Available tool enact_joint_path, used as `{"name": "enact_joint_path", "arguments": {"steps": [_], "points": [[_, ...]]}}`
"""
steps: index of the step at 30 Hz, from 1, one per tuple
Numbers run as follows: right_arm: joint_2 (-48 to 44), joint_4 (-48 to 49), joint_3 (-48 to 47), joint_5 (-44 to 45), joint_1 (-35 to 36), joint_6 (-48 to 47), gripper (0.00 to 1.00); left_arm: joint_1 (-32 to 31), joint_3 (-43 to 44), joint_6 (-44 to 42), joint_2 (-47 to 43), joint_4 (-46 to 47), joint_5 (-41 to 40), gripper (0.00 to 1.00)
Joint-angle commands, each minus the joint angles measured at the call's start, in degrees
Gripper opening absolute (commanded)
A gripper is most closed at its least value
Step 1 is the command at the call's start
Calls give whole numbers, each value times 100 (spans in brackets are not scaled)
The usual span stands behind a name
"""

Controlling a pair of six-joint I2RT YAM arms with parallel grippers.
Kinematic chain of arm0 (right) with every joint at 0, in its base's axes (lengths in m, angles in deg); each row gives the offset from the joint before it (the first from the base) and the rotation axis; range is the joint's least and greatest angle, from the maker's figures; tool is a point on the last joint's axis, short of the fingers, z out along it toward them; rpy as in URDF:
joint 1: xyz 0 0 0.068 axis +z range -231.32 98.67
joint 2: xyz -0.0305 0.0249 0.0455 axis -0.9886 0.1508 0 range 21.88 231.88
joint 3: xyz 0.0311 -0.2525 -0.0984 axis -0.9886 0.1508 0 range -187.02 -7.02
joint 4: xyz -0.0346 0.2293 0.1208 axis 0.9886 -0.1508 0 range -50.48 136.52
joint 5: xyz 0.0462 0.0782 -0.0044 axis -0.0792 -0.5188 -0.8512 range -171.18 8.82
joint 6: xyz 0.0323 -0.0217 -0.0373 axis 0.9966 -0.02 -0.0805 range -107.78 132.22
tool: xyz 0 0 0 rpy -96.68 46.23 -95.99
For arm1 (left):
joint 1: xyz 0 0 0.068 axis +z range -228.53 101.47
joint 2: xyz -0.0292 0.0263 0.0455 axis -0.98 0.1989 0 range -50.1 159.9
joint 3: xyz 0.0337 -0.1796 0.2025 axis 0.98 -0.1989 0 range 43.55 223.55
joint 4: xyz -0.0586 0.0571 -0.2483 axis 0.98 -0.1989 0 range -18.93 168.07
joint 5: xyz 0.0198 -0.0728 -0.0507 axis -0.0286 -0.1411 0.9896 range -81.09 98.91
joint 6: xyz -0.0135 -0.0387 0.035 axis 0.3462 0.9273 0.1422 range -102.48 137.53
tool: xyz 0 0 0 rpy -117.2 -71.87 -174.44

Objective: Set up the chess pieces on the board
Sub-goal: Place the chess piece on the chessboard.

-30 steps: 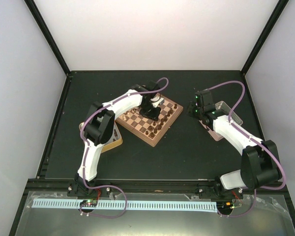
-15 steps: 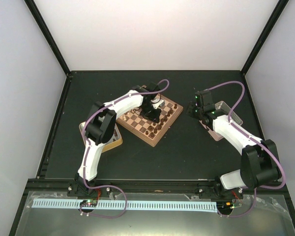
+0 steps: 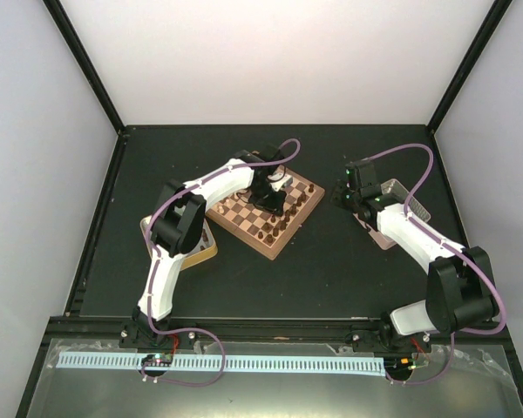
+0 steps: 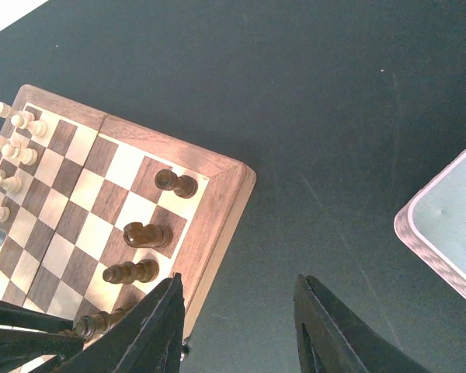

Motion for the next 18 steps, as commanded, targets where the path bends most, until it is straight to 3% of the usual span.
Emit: {"name": "enact_joint_path", "arguments": {"steps": [1,11,18], "points": [[-4,-32,-74,11,-38,-2,40,-15,245,16,56,-9,56,26],[-140,74,-25,-197,-33,100,40,271,52,726,-665,121,-120,37],[-115,103,-77,-369,-35,80,40,612,-1822,1455,-2394,1039,-1290,46]]}}
